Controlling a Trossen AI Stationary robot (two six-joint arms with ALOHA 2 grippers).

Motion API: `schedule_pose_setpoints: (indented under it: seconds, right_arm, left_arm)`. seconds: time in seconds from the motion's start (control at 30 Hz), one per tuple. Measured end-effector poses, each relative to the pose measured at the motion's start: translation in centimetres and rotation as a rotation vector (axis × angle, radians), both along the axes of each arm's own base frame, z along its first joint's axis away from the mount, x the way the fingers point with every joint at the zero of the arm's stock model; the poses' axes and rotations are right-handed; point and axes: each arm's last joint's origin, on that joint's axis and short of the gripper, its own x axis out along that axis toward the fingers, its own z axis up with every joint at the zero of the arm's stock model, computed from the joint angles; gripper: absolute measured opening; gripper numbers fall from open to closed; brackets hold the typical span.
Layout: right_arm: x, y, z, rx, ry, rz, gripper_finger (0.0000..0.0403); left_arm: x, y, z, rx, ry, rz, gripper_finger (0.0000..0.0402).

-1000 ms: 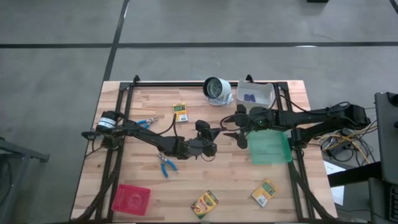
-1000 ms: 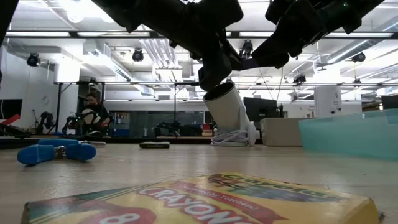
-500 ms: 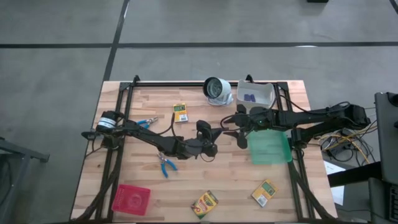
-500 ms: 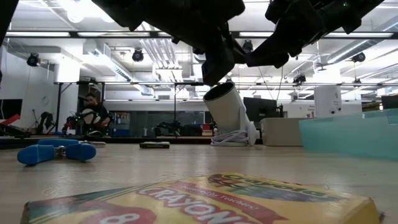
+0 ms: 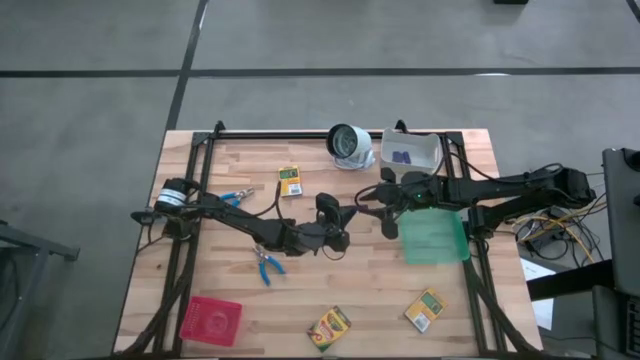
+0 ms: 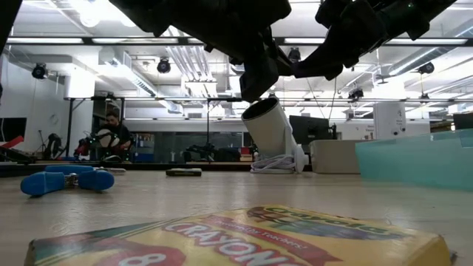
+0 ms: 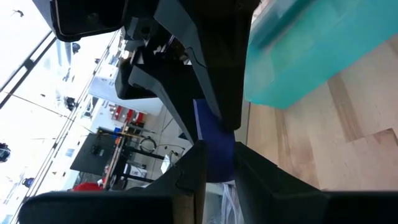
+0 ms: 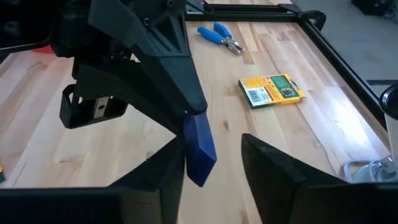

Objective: Pick & Place School Supplies
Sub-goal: Put the blue eraser into the gray bin

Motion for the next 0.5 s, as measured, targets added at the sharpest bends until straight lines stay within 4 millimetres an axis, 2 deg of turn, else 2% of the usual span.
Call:
schedule_pose_setpoints:
  seconds: [0.37,0.5]
  right_arm:
    - [-0.01,-0.04,-0.01,-0.008,0.002,-0.015,0.0033]
    - [-0.01,-0.05,-0.02,-0.01,0.003,-0.019,0.0019]
  left_arm:
    - [0.0,0.07,0.0,0.0,-0.001,0.007,0.0071]
    - [0.0,0.06,0.0,0.0,-0.001,0.008,0.0071]
